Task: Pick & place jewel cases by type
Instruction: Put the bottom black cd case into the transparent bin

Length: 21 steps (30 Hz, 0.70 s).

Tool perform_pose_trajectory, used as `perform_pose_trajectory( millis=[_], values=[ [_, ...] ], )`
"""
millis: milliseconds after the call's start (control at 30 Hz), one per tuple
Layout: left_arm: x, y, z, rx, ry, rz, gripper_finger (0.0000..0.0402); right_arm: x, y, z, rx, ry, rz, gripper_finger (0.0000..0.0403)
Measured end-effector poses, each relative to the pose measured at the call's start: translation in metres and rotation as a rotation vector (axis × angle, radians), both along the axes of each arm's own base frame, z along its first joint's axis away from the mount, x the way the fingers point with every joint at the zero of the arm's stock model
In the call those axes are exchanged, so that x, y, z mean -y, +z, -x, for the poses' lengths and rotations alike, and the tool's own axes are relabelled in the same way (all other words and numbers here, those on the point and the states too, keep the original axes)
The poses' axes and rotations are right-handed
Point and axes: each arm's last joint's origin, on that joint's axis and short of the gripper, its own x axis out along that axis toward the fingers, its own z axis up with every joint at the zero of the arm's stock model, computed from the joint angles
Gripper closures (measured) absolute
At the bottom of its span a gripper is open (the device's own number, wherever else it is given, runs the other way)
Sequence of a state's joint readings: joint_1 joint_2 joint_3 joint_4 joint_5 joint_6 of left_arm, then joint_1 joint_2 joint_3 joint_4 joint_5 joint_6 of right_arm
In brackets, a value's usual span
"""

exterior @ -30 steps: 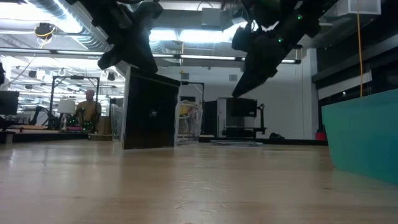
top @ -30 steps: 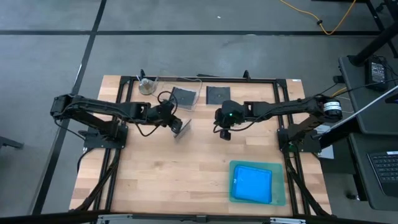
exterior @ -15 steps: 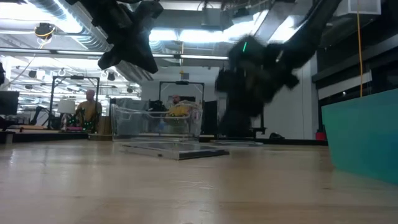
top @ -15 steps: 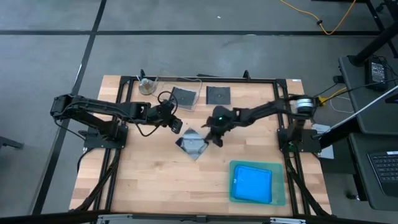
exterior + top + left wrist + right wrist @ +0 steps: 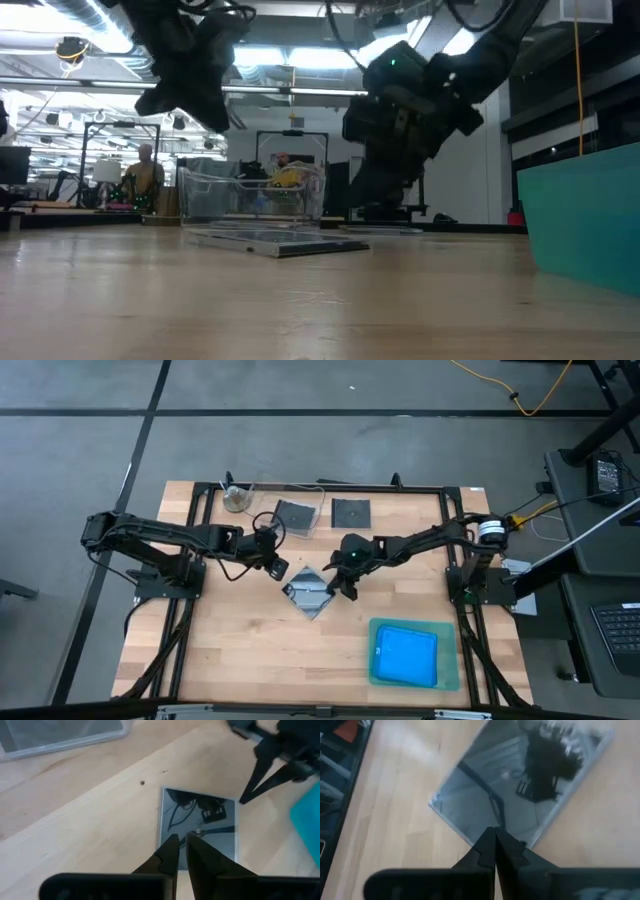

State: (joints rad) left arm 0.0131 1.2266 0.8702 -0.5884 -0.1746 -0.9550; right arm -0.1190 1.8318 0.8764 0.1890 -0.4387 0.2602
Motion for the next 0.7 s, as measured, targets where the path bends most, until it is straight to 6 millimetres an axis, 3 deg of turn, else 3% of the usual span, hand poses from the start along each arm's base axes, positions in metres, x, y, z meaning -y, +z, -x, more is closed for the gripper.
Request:
perform_pose_trajectory(
  millis=[200,433,700],
  values=[
    [0.000,-0.016,0.003,-0.011,-0.009,0.006,0.0347,0.000,0.015,0.008,-0.022,-0.025,0.039,0.0397],
    [0.000,-0.048,0.011,-0.009,-0.025,0.078,0.0286,-0.005,0.007,0.016,-0.140,-0.010,0.058,0.0397],
    [-0.007,-0.069,0.015,0.065,-0.042,0.136,0.0218,-0.030,0.003,0.018,-0.203,-0.004,0.087,0.0397]
  ],
)
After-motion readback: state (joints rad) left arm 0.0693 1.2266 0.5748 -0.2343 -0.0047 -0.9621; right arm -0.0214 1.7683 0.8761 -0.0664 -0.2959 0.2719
